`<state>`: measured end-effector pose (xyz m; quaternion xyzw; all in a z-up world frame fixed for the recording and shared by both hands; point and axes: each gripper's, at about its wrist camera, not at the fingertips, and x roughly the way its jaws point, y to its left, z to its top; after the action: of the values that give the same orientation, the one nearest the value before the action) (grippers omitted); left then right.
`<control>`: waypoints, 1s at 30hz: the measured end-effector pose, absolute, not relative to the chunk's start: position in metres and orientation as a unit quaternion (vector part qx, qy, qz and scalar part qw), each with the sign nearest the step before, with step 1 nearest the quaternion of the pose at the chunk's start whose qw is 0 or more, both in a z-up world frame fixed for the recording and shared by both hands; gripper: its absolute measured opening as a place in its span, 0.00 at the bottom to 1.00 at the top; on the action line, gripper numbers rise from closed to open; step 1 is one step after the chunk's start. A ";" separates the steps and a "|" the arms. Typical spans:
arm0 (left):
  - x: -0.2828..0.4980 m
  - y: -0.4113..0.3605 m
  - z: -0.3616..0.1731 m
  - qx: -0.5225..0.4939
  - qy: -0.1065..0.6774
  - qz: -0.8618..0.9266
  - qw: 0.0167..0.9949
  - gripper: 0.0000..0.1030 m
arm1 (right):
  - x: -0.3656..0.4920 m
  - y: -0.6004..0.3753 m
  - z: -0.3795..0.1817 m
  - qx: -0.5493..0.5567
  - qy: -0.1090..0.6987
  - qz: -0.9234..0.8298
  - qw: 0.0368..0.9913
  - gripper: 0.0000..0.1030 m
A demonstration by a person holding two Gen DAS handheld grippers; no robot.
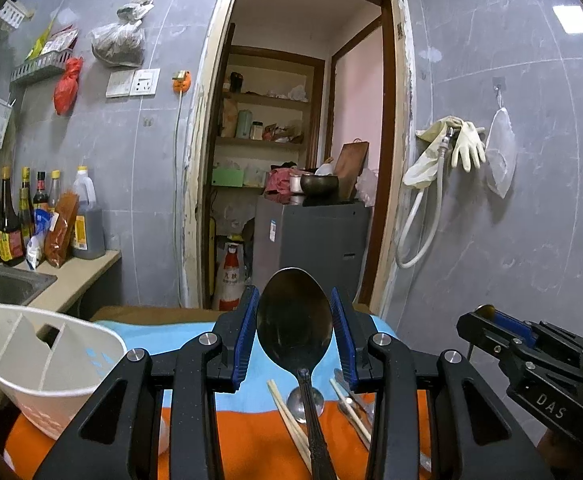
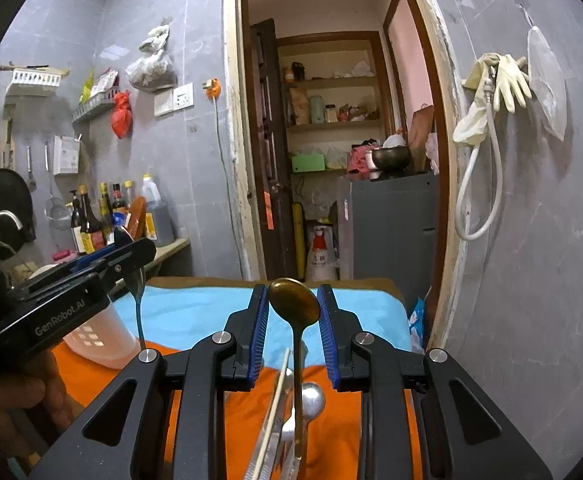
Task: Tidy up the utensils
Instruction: 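Lift both spoons and carry them over the white basket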
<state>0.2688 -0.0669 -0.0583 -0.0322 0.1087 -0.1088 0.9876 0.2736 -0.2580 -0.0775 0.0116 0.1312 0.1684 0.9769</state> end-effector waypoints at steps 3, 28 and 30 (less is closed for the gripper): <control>0.268 -0.063 -0.047 -0.035 0.105 -0.109 0.988 0.31 | 0.273 -0.254 -0.067 0.011 0.127 0.170 0.977 0.22; 0.232 0.097 0.078 -0.066 0.043 -0.036 0.996 0.31 | 0.272 -0.127 0.048 0.045 0.058 0.301 0.951 0.22; 0.230 0.116 0.079 -0.064 0.037 -0.017 0.997 0.31 | 0.273 -0.114 0.051 0.049 0.052 0.311 0.948 0.22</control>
<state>0.2296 0.1162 0.0794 -0.0639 0.0374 -0.0173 0.9971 0.2732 -0.1138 0.0507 0.0488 0.0520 0.3111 0.9477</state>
